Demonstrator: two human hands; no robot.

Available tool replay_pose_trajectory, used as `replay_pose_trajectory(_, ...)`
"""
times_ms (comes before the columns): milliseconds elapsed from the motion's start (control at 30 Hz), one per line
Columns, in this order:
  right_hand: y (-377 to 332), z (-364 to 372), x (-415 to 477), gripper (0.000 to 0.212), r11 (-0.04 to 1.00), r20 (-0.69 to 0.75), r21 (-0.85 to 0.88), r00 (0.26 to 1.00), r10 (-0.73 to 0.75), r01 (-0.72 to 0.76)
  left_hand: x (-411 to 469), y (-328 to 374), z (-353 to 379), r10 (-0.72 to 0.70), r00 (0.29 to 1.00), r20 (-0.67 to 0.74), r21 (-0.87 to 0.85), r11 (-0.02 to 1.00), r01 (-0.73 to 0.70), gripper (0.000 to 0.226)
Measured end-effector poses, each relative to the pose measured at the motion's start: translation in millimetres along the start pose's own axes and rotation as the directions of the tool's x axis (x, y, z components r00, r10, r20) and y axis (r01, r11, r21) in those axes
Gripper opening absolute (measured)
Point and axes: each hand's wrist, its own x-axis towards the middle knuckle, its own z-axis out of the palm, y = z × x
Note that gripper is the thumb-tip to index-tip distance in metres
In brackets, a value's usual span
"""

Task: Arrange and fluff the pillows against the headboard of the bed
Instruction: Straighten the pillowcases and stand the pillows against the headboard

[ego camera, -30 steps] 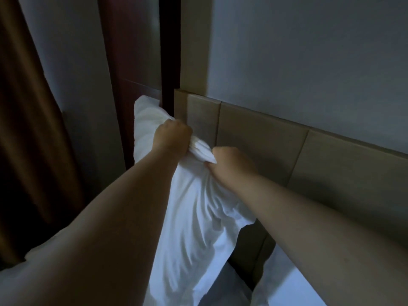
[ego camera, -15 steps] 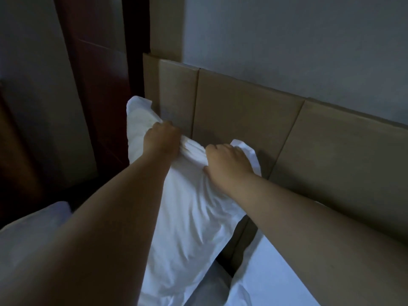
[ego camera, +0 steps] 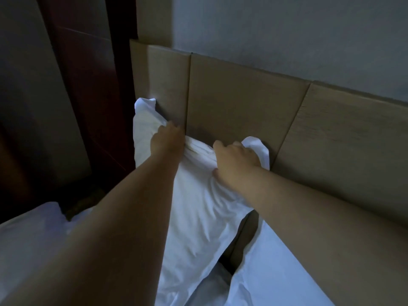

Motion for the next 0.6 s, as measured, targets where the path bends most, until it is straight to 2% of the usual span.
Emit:
replay_pose_trajectory(67,6.2,6.4,0.0,0.038,0.999,0.033,0.011,0.999,0.039,-0.039,-1.9,6.0,8.1,-0.052,0.999,0.006,-0.049,0.997,0.053,0.033)
replay_pose_trajectory(200,24.2,22.7,-4.4,0.051,0.998,0.011,0.000,0.998,0.068,-0.069,3.9,3.6,12.0,-0.196,0.980,0.042,-0.169,0.965,0.200,0.042)
replay_pose_trajectory(267,34.2,33.6,-7.6,0.048,0.998,0.050,-0.014,0.997,0.064,-0.064,5.2,1.5,15.1,-0.125,0.988,0.096,-0.213,0.967,0.143,0.046)
replay_pose_trajectory(333,40.5,42.6,-9.0,0.043,0.998,0.065,-0.027,0.997,0.053,-0.051,1.0,6.5,19.8,0.008,0.988,0.156,-0.260,0.965,0.033,0.052)
replay_pose_trajectory(433,42.9,45.8,-11.1,0.034,0.999,0.049,0.001,0.998,0.050,-0.050,-13.8,23.6,29.4,0.146,0.946,0.290,-0.287,0.956,-0.060,0.069)
replay_pose_trajectory(533,46.1,47.8,-14.6,0.029,0.998,0.020,0.047,0.999,0.029,-0.030,-26.0,42.1,39.1,0.209,0.928,0.309,-0.288,0.950,-0.119,0.074)
replay_pose_trajectory(600,48.0,45.8,-20.0,0.034,0.996,0.022,0.091,0.999,0.023,-0.025,-31.1,55.4,38.0,0.232,0.932,0.277,-0.341,0.931,-0.131,0.072)
